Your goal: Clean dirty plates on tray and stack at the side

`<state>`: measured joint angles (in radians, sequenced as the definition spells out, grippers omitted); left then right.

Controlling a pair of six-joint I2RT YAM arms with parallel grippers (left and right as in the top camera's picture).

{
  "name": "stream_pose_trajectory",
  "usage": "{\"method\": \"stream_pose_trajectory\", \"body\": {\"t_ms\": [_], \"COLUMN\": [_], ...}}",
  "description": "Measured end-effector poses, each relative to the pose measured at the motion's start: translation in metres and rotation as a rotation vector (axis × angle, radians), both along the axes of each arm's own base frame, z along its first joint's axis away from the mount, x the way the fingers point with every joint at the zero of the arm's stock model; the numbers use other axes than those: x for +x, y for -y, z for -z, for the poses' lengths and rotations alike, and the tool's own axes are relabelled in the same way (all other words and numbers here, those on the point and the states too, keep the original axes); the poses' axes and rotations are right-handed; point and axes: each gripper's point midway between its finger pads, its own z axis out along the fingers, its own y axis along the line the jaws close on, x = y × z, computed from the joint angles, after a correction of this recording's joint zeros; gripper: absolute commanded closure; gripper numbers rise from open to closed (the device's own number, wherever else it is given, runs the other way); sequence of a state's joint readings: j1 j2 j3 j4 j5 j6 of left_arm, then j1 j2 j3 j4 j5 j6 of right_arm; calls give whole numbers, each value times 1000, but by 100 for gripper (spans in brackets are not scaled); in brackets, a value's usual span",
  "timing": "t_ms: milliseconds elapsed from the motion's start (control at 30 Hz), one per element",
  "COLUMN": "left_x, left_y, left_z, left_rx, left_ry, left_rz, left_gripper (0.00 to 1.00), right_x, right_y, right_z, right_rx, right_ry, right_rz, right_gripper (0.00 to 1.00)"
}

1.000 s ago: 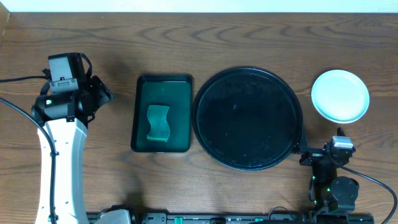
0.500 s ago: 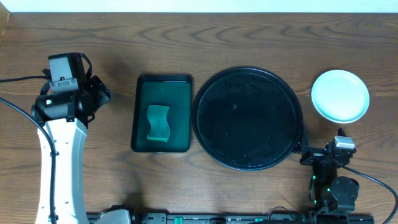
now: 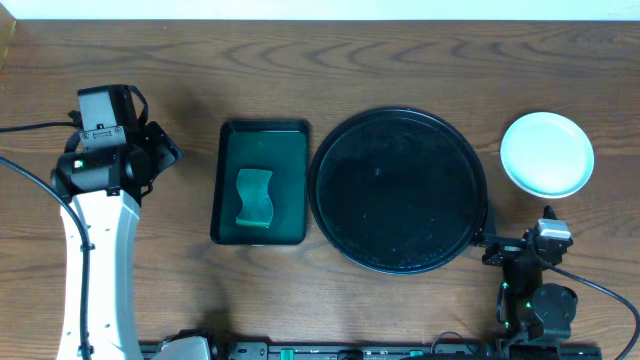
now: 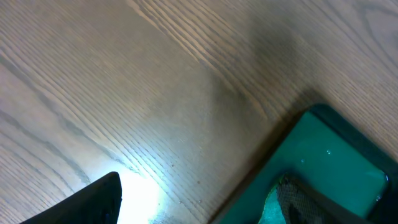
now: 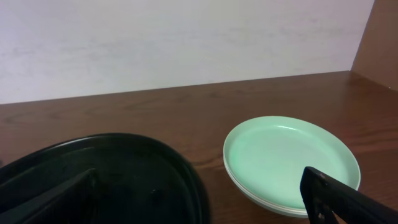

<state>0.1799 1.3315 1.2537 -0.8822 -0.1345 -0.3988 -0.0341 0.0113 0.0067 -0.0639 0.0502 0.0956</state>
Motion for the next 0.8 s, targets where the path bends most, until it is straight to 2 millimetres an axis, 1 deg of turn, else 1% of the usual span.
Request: {"method": "stream_pose_trajectory", "body": {"t_ms": [367,467,533,633,733,800], "left_x": [0,-3,-7,-19,-37,-53], "left_y": [0,1,1,4,7,10], "left_z": [-1,-9,-21,-50,-84,-108], "left_rx": [0,5,12,30,51,67], "left_ry": [3,29,68,166,283,372], "left_rz": [0,1,0,0,0,1], "left_gripper": [20,19,19,20,20,20], "right_x": [0,0,0,0,0,0], "right_y": [0,1,1,1,1,1], "right_z": [0,0,0,0,0,0], "right_rx": [0,0,0,0,0,0], "right_ry": [0,0,0,0,0,0], "right_rz": [0,3,3,3,3,3], "right_gripper": [1,1,1,1,1,1]}}
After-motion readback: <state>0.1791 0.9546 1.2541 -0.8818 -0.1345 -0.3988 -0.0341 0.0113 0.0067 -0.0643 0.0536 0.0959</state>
